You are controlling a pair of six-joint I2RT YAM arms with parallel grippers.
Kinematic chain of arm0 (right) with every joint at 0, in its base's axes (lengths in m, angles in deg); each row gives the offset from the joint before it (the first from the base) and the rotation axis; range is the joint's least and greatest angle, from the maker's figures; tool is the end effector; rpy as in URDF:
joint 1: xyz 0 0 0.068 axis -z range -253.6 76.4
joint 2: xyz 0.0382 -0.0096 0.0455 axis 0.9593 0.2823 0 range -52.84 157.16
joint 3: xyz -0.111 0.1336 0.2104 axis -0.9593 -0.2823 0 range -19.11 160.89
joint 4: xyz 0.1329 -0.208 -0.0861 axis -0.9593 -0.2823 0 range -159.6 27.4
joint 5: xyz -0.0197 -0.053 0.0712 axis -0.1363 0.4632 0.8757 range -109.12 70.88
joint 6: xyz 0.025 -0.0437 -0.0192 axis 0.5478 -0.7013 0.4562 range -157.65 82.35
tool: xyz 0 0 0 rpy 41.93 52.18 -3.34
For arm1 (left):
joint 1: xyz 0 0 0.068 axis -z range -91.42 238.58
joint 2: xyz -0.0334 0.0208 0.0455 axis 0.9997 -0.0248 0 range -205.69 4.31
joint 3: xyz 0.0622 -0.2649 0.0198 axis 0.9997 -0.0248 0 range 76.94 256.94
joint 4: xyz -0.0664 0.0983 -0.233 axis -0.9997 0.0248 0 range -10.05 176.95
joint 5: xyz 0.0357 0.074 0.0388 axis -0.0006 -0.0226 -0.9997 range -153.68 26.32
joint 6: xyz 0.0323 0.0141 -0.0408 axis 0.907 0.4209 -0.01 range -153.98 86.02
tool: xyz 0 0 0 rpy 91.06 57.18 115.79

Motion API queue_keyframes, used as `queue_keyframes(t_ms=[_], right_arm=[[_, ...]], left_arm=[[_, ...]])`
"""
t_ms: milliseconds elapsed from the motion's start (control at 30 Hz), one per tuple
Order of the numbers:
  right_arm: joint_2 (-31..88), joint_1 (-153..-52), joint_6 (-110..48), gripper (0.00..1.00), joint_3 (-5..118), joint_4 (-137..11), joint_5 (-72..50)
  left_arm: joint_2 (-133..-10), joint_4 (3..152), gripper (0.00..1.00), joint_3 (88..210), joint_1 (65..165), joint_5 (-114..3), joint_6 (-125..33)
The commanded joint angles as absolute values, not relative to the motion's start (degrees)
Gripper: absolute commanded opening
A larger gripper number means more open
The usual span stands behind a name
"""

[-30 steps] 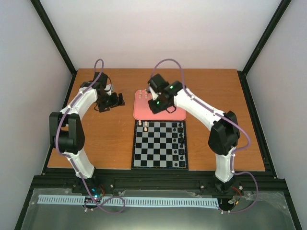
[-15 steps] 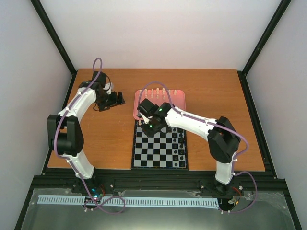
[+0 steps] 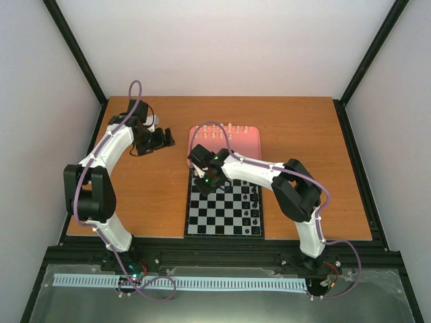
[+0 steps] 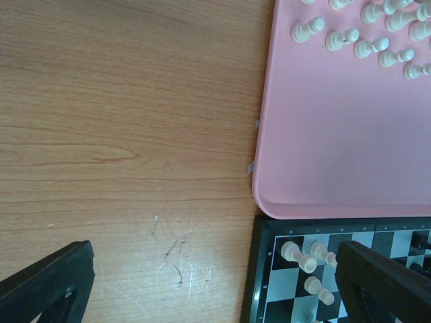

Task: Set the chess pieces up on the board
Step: Place the chess piece on the chessboard.

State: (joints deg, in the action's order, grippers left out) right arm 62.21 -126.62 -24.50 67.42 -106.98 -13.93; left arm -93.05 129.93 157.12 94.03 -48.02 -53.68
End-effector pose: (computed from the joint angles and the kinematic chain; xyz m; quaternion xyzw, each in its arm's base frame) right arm 0.2427 0.3278 0.1839 -0.3431 0.9264 0.1186 0.1000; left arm 0.3451 -0.0425 0.2606 -0.0937 0.9669 -0.1730 0.1624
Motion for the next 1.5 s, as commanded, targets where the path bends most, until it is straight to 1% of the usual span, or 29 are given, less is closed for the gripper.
queue_keyframes(t_ms=[0,433,933,1033,1233,1467], right_arm=[[63.56,-127.04,-24.79,0.05,69.68,-106.36,-14.1],[66.8,-127.04,-25.77,0.06,73.18,-108.66,-14.95],[68.14,-127.04,-25.72,0.06,73.99,-110.22,-16.34],[68.19,-127.04,-25.86,0.1,74.09,-110.23,-15.77],[67.02,-127.04,-26.32,0.25,73.11,-109.66,-14.65],[63.11,-127.04,-26.66,0.35,71.61,-110.51,-13.66]], left_arm=[[-91.49,129.2,1.0,157.18,93.59,-48.15,-53.92],[-91.42,128.99,1.0,156.78,93.53,-48.04,-53.9],[-91.75,128.84,1.0,156.69,93.55,-47.94,-53.92],[-91.67,128.86,1.0,156.6,93.58,-47.99,-53.89],[-91.58,128.82,1.0,156.52,93.63,-48.03,-53.82],[-91.5,128.86,1.0,156.38,93.53,-48.12,-53.75]])
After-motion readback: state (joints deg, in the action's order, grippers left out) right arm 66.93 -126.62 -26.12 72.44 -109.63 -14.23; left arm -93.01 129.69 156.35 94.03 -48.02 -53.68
